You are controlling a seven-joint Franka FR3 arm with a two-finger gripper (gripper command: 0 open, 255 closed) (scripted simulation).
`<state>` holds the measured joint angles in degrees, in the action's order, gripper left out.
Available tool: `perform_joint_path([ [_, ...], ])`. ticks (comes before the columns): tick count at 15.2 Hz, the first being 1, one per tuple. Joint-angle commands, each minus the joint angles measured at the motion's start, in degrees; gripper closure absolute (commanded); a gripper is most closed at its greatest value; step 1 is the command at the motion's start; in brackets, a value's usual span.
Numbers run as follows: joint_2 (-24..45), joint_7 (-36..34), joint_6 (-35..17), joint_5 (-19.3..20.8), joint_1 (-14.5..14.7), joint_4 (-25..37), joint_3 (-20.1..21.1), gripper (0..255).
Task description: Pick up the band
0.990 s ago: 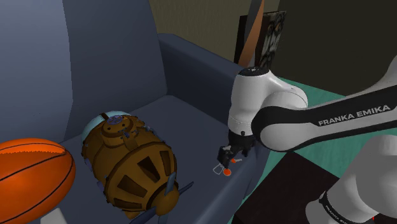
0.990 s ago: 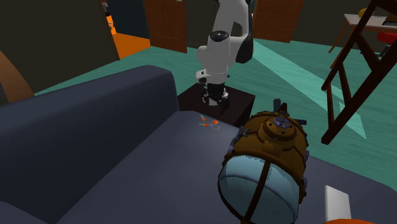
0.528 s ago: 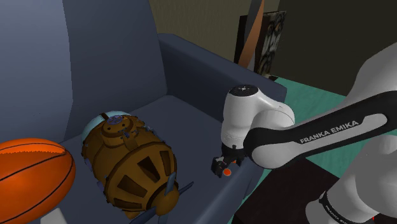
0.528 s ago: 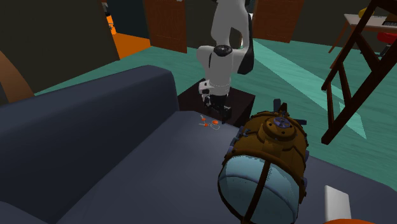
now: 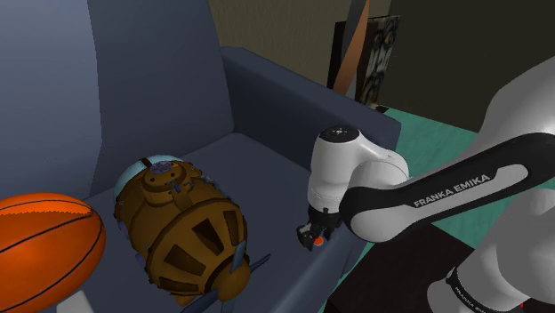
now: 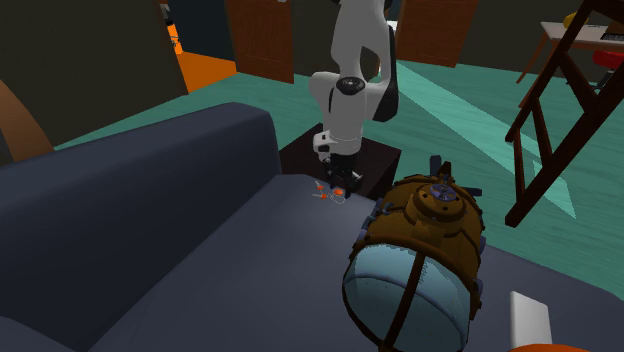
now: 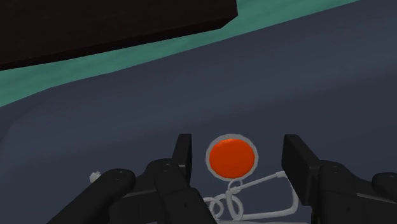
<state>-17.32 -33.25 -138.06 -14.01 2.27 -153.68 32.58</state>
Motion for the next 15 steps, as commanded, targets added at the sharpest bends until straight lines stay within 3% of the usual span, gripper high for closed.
perform_joint_path([
  [1,0.2,0.0,0.0,0.0,0.0,-0.3,0.0,255],
  [6,0.2,0.1,0.0,0.0,0.0,-0.4,0.0,255],
  [15,-6.0,1.4,9.0,-1.1,1.0,2.6,-2.3,255],
])
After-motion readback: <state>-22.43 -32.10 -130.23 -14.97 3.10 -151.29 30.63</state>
